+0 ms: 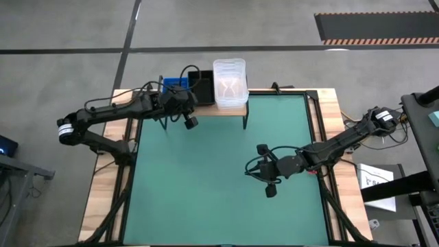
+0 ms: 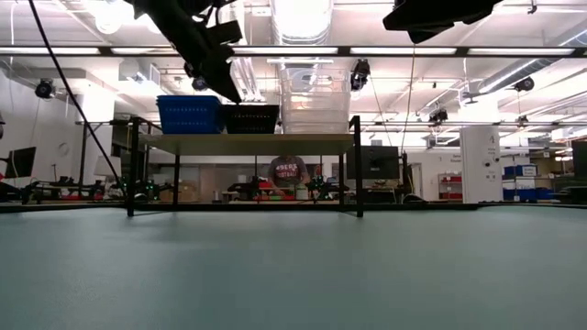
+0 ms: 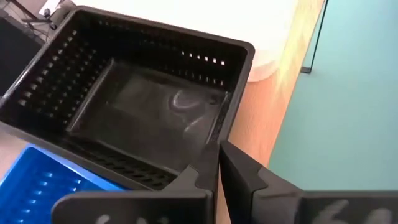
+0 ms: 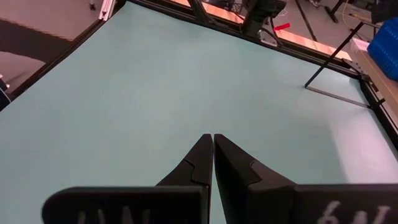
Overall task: Stack baskets on shelf by color
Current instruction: Stack the black transparent bin on the other black bins on the shelf
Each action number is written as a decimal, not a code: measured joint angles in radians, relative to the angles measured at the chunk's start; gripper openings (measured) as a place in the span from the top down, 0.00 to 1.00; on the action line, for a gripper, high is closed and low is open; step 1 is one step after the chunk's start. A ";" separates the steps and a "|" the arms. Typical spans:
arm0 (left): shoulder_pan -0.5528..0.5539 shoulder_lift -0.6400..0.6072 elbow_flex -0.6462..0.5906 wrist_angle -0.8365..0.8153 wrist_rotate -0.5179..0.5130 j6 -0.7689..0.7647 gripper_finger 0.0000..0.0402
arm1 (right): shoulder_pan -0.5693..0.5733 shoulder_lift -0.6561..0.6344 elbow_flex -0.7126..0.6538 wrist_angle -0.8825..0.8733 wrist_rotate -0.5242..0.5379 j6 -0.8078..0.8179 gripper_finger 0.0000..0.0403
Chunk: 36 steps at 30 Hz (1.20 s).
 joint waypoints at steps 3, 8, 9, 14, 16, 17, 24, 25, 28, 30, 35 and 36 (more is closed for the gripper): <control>-0.001 -0.001 0.004 0.007 0.000 0.000 1.00 | 0.000 0.000 -0.001 0.000 0.000 0.006 0.98; -0.022 -0.028 0.013 0.005 0.009 0.000 1.00 | 0.000 0.000 -0.010 0.000 0.000 0.016 0.98; -0.029 -0.039 0.013 0.006 0.010 0.000 1.00 | 0.000 0.001 -0.011 0.000 0.000 0.022 0.98; -0.053 -0.094 0.013 0.023 0.001 0.008 1.00 | 0.000 0.001 -0.011 0.001 0.000 0.026 0.98; -0.049 -0.102 0.006 0.096 -0.013 0.030 1.00 | 0.000 0.001 -0.011 0.003 0.000 0.025 0.98; -0.042 -0.101 -0.001 0.143 -0.020 0.048 1.00 | 0.000 0.001 -0.011 0.006 0.000 0.025 0.98; 0.038 0.007 -0.008 0.227 -0.026 0.114 1.00 | 0.000 0.001 -0.011 0.008 0.000 0.026 0.98; 0.049 0.022 -0.008 0.227 -0.027 0.114 1.00 | 0.000 0.001 -0.011 0.008 0.000 0.032 0.98; 0.067 0.056 -0.001 0.213 -0.027 0.115 1.00 | 0.000 0.001 -0.012 0.008 0.000 0.036 0.98; 0.067 0.064 0.001 0.211 -0.018 0.115 1.00 | 0.000 0.001 -0.012 0.008 0.000 0.033 0.98; 0.068 0.062 0.001 0.200 0.039 0.105 1.00 | 0.000 0.001 -0.012 0.006 0.000 0.028 0.98; 0.068 0.059 0.002 0.194 0.051 0.104 1.00 | 0.000 0.001 -0.012 0.006 0.000 0.028 0.98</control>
